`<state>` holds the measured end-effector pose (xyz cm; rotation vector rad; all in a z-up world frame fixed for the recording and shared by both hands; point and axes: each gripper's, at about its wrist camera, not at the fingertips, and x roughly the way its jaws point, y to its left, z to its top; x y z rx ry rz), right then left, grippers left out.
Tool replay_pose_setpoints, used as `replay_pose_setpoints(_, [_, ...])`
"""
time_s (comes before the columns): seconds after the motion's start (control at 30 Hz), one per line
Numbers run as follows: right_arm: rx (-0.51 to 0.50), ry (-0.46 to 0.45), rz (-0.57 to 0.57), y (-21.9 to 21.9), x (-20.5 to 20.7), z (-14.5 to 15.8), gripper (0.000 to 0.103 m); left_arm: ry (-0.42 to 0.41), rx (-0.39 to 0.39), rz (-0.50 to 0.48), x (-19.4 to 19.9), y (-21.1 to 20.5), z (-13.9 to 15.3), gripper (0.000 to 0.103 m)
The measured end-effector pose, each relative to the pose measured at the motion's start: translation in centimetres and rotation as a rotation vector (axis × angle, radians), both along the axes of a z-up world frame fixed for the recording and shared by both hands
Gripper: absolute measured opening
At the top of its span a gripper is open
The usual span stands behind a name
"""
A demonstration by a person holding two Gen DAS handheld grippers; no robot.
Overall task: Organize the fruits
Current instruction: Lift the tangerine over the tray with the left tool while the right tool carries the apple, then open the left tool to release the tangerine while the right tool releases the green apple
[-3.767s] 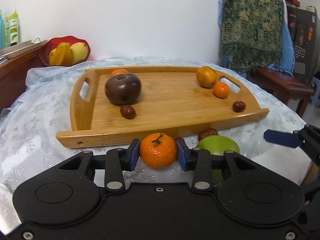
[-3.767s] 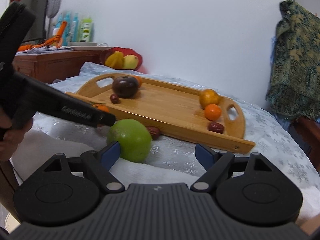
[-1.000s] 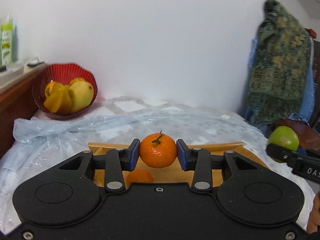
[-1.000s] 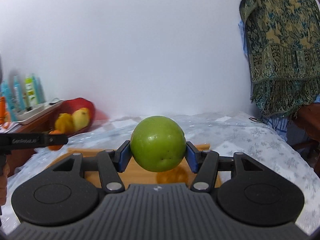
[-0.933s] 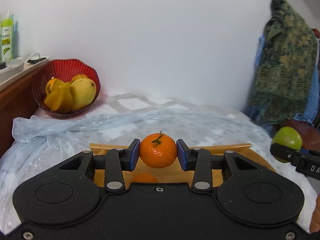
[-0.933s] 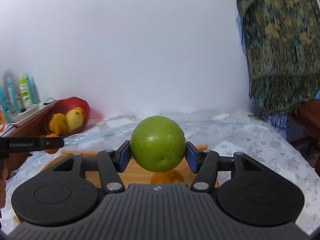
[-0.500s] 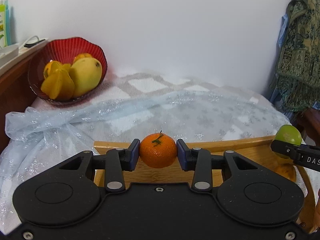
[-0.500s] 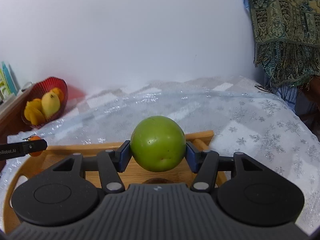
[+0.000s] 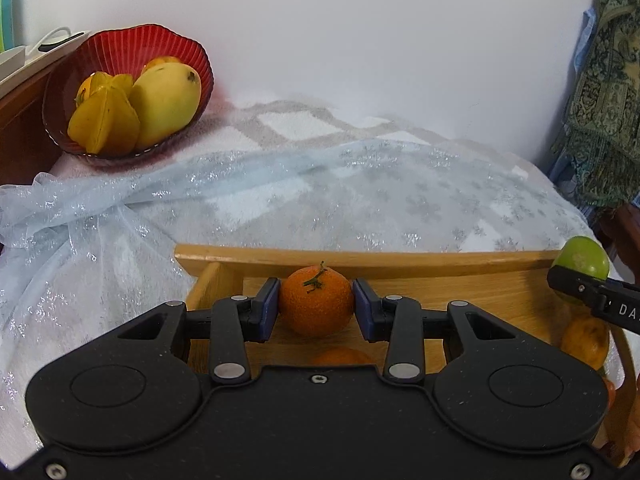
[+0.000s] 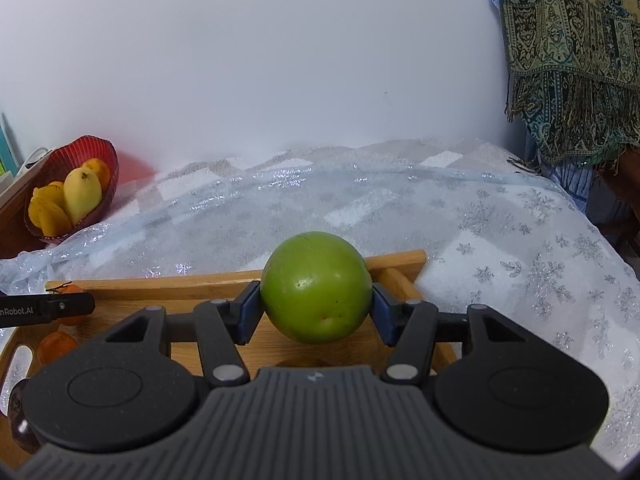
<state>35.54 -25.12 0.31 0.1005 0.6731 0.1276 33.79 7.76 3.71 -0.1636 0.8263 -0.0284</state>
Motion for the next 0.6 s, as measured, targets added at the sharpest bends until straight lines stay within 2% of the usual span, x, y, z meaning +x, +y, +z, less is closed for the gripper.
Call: replay_pose_setpoints(0.6, [-0.001, 0.037, -0.01, 0.25, 0.32, -1.03, 0.06, 0.006, 0.029, -0.018, -0.13, -1.04, -0.33, 0.037])
